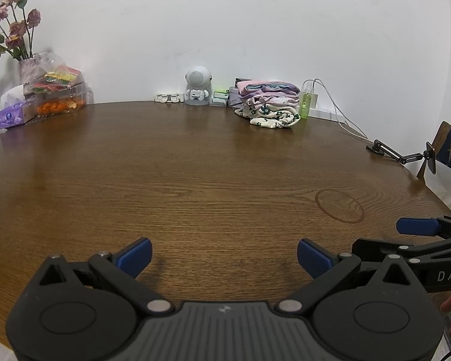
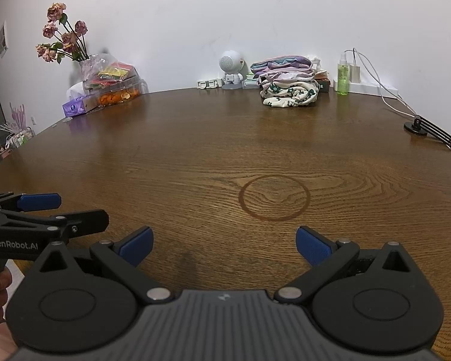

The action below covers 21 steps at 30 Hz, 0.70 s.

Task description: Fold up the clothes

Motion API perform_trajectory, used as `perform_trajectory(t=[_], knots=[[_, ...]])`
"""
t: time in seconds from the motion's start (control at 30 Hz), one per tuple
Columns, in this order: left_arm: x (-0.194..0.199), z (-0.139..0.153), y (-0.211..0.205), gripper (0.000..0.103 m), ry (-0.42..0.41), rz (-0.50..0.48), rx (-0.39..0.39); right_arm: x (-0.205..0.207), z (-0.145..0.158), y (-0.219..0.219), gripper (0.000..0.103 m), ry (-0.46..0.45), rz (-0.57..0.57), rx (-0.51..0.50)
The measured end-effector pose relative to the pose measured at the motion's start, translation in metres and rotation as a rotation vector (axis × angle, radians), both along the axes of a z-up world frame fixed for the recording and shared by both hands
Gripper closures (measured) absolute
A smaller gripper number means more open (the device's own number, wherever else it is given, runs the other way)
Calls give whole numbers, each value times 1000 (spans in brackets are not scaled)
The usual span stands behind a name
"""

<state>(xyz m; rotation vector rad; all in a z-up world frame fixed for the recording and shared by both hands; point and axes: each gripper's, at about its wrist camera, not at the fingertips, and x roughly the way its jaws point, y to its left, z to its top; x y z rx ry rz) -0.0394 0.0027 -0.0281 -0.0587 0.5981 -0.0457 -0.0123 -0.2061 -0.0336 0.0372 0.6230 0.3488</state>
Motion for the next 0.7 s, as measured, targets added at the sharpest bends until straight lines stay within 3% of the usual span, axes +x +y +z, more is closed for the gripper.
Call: perform_trajectory(t=[0.7], knots=[[1,-2,0,0,5,5,-8,-1,-2,1,0,8,1,-9]])
